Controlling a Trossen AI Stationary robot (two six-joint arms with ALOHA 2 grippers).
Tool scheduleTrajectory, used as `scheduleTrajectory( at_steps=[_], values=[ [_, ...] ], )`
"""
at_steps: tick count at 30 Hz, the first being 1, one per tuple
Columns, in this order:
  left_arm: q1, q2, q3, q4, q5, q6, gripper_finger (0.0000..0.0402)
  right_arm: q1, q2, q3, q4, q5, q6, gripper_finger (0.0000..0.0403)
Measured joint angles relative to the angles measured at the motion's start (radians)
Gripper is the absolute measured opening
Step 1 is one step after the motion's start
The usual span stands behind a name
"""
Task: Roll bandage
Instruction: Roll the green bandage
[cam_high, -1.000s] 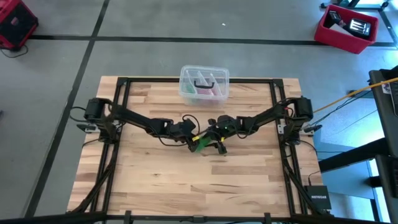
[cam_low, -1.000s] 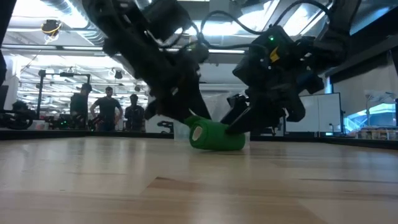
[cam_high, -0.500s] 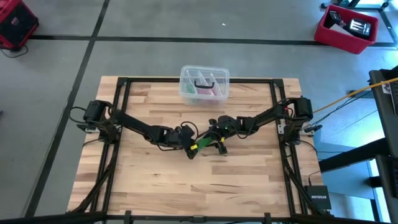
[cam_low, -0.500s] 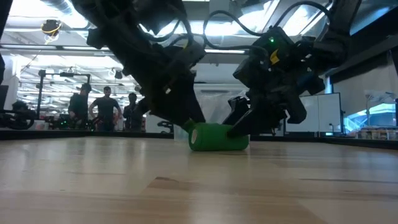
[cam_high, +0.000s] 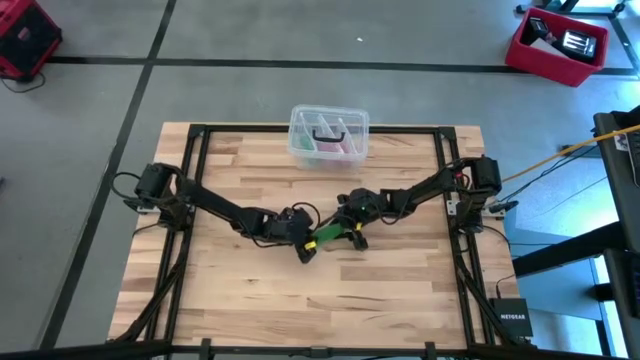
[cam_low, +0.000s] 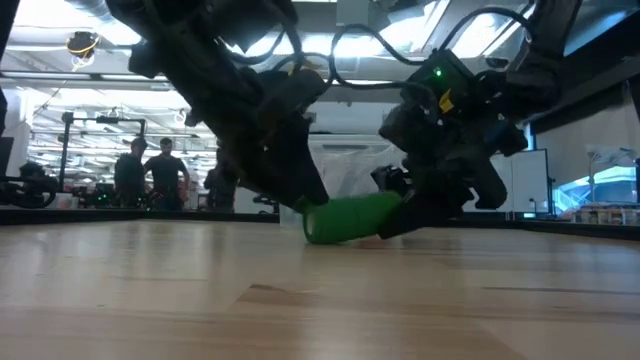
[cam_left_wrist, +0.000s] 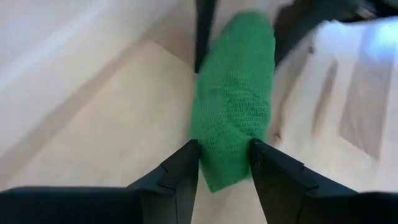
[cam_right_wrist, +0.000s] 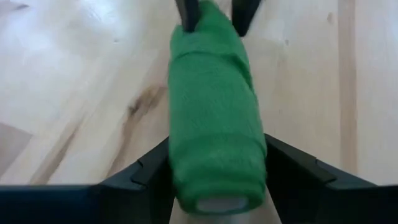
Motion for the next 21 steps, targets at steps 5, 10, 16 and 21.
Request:
scheduleTrajectory(
  at_steps=[5,10,16,21],
  values=[
    [-0.014,0.007,0.000,0.000,-0.001,0.005,0.0133,0.000,-0.002,0.002,-0.008,0.019,0.000,0.0215],
    [-0.021,0.044,0.001,0.044,-0.011,0.006,0.0133,0.001,-0.002,0.002,-0.013,0.025,-0.001,0.0215],
    [-0.019,0.062,0.000,0.104,-0.013,0.057,0.0133,0.000,-0.034,0.002,-0.089,0.038,-0.004,0.0215],
    [-0.019,0.063,0.000,0.109,-0.012,0.063,0.0133,-0.001,-0.150,0.004,-0.295,0.063,-0.056,0.0215]
  ],
)
